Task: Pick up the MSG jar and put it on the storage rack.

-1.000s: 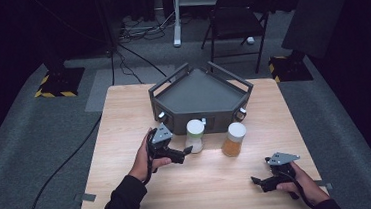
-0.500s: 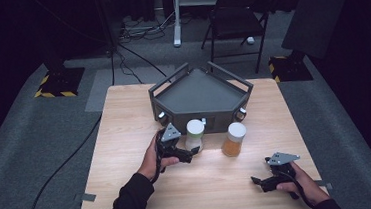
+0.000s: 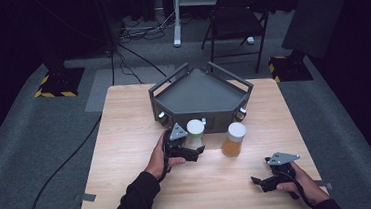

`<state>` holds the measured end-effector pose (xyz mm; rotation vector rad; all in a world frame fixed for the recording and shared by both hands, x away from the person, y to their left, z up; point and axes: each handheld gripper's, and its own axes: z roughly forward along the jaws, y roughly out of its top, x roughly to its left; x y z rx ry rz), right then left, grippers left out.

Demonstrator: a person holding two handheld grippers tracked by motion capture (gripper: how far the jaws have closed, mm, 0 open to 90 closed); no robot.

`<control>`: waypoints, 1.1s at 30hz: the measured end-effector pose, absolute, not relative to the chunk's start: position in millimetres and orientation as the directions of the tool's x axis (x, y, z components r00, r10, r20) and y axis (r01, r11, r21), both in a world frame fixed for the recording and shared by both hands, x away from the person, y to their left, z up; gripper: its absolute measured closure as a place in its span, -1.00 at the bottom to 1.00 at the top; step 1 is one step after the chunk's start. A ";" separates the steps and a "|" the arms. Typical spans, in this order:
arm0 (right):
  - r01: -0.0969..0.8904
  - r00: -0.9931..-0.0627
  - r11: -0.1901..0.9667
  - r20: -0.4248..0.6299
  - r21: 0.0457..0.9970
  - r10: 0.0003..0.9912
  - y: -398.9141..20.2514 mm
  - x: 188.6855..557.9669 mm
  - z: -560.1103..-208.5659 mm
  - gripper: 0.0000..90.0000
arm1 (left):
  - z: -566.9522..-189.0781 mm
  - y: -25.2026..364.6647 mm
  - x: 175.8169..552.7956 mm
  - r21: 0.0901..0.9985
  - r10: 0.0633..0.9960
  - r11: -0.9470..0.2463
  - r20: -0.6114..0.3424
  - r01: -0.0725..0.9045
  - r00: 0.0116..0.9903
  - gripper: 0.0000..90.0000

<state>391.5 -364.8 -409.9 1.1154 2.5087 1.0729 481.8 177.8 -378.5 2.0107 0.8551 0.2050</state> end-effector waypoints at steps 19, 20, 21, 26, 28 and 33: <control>0.567 -0.699 0.455 0.109 0.687 0.707 -365.1 391.8 -410.0 -1.00 | -393.0 174.9 484.0 0.832 0.670 -0.281 -0.186 0.478 0.719 -0.51; 0.567 -0.699 0.455 0.109 0.687 0.707 -365.2 391.8 -410.0 -1.00 | -393.9 175.8 484.6 0.834 0.668 -0.272 -0.195 0.479 0.718 -0.50; 0.567 -0.699 0.455 0.109 0.687 0.706 -365.2 391.8 -409.9 -1.00 | -394.1 175.8 484.8 0.836 0.668 -0.268 -0.197 0.479 0.718 -0.49; 0.567 -0.699 0.455 0.109 0.687 0.706 -365.2 391.8 -410.0 -1.00 | -395.1 172.5 483.3 0.846 0.676 -0.256 -0.189 0.468 0.712 -0.42; 0.567 -0.699 0.455 0.109 0.687 0.706 -365.2 391.8 -409.9 -1.00 | -395.7 172.2 483.3 0.848 0.679 -0.251 -0.189 0.467 0.709 -0.37; 0.566 -0.700 0.456 0.108 0.687 0.706 -365.2 391.8 -410.0 -1.00 | -394.6 168.5 479.2 0.856 0.682 -0.283 -0.138 0.433 0.718 -0.30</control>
